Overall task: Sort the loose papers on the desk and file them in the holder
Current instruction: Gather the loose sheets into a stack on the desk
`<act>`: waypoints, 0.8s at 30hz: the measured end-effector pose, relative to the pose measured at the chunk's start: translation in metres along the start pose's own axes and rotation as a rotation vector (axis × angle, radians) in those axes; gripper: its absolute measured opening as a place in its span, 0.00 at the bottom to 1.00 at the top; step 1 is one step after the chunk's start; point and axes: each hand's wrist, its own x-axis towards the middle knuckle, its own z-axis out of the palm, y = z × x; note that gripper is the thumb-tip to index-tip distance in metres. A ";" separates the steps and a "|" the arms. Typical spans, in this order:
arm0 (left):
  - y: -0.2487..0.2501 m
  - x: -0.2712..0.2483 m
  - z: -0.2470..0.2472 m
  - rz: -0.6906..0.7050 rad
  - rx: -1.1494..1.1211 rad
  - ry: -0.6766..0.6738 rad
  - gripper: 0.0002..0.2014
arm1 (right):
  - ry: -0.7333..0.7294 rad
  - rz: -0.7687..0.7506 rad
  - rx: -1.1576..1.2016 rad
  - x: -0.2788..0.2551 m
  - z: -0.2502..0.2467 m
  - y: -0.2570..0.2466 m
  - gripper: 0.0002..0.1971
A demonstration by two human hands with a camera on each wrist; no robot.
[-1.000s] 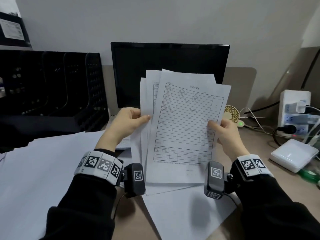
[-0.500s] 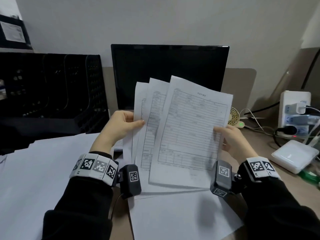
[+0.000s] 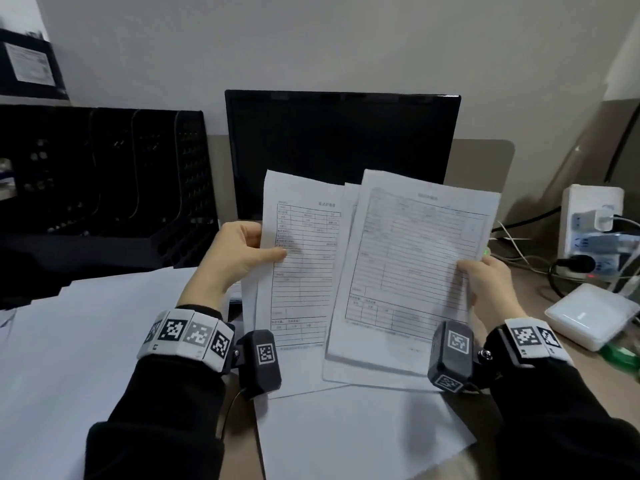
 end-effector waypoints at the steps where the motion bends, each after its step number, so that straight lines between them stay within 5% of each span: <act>1: -0.001 0.000 -0.001 0.008 0.000 0.007 0.12 | 0.030 0.010 0.002 0.000 -0.001 -0.001 0.10; 6: -0.001 0.001 -0.002 0.050 -0.033 0.007 0.13 | -0.002 0.069 -0.014 0.002 0.009 -0.004 0.12; 9: 0.001 0.001 0.000 0.081 -0.050 -0.028 0.14 | -0.168 0.133 -0.036 -0.006 0.023 -0.005 0.07; 15: 0.007 0.000 0.007 0.065 -0.110 -0.110 0.17 | -0.460 0.122 -0.061 -0.017 0.042 0.000 0.14; 21: 0.001 -0.002 -0.005 0.023 -0.096 -0.203 0.21 | -0.236 -0.006 0.002 -0.011 0.034 0.000 0.13; 24: -0.004 -0.001 -0.008 0.026 -0.051 -0.138 0.19 | -0.143 0.000 -0.011 -0.008 0.023 0.000 0.10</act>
